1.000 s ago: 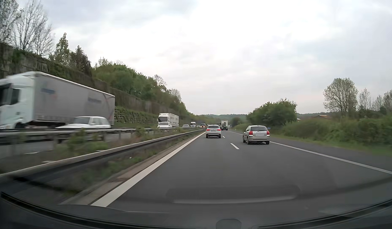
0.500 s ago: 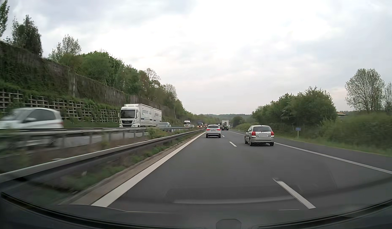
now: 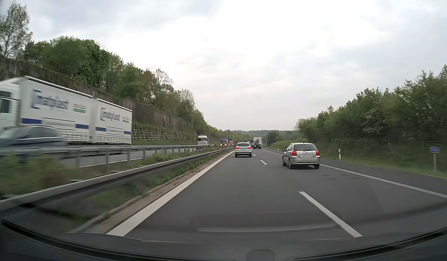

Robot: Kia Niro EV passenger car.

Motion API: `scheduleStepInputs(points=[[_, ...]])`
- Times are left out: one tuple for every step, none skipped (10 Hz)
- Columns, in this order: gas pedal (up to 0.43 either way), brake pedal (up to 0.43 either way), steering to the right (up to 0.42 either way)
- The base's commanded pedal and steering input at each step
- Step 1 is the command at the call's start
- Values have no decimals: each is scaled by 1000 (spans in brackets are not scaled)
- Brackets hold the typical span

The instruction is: Follow the waypoints while adhering to traffic rules and regulations

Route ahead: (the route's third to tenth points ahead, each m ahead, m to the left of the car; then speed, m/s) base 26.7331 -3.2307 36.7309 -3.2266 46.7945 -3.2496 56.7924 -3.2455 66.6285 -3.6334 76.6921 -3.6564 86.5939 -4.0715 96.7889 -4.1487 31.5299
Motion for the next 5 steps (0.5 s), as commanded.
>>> scheduleStepInputs(points=[[197, 0, 1], [197, 0, 1], [197, 0, 1], [197, 0, 1], [197, 0, 1]])
